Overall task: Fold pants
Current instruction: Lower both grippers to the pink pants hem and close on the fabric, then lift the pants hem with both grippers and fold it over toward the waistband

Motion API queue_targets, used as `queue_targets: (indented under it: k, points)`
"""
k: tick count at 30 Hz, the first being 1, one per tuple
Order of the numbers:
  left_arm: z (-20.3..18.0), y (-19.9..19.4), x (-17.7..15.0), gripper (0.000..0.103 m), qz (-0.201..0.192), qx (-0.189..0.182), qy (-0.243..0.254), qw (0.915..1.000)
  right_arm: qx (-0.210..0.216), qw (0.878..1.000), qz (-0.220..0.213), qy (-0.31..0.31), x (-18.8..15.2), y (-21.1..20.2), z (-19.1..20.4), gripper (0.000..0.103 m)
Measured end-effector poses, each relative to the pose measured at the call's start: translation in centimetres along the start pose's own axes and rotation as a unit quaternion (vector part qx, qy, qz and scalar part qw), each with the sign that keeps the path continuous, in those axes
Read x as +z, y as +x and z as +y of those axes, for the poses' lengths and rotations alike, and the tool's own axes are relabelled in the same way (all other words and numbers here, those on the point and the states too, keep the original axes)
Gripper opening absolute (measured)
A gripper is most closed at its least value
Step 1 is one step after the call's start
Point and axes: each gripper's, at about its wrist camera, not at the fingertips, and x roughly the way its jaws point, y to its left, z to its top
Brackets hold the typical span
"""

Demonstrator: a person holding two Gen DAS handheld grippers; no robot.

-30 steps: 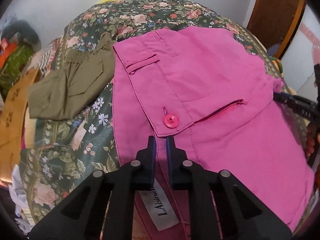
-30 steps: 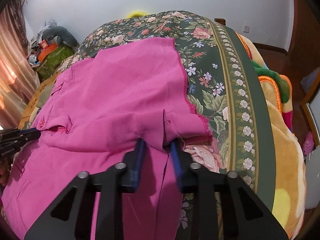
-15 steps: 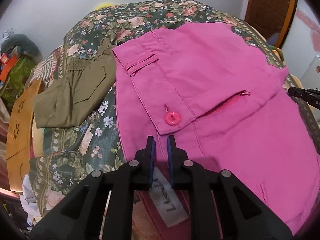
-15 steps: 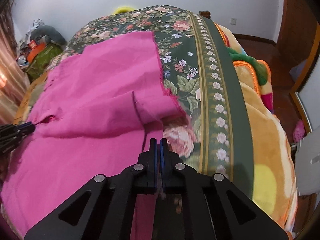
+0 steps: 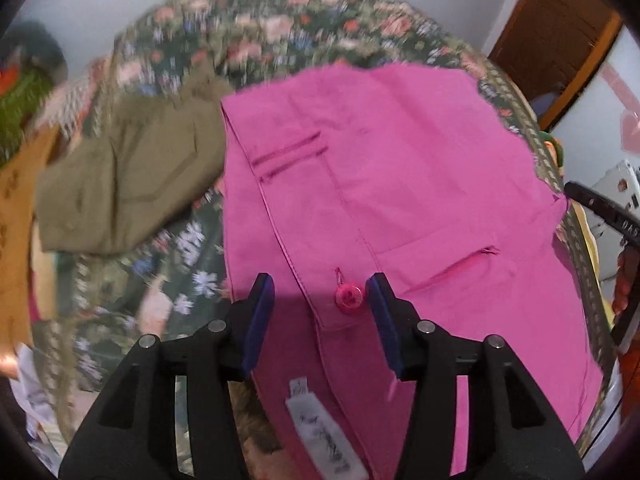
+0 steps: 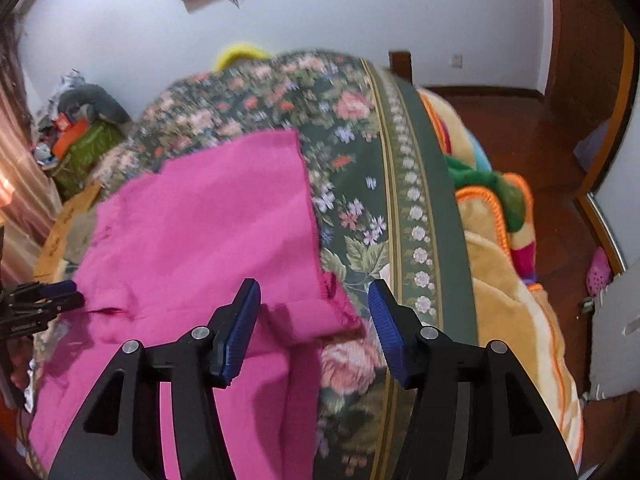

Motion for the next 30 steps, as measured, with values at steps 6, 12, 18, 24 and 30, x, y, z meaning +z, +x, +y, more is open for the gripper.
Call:
queue_targets:
  k: [6,12,18,24,30]
  points:
    - [0.4,0.9,0.5,0.041,-0.019,-0.023,-0.024,0.9993,0.014,0.999,0.033,0.001,-1.3,3.5,-0.3,0.042]
    - [-0.4,1.0,1.0,0.012,-0.048,0.054,0.01,0.9973,-0.014,0.998,0.031,-0.048,-1.5,3.8,0.6,0.009]
    - [1.7,1.3,0.8,0.01,-0.044,0.065,0.001,0.9969,-0.027,0.997,0.035,-0.06,-2.0,3.5,0.5,0.009]
    - [2.4,-1.4,0.4,0.01,-0.04,0.041,0.009,0.9983,-0.043,0.995,0.059,-0.063,-1.4,2.0,0.9,0.016]
    - [4.2,-4.9,2.4,0.039,-0.084,0.034,-0.014,0.9958,-0.057,0.995,0.016,-0.083,0.6,-1.7,2.0,0.056]
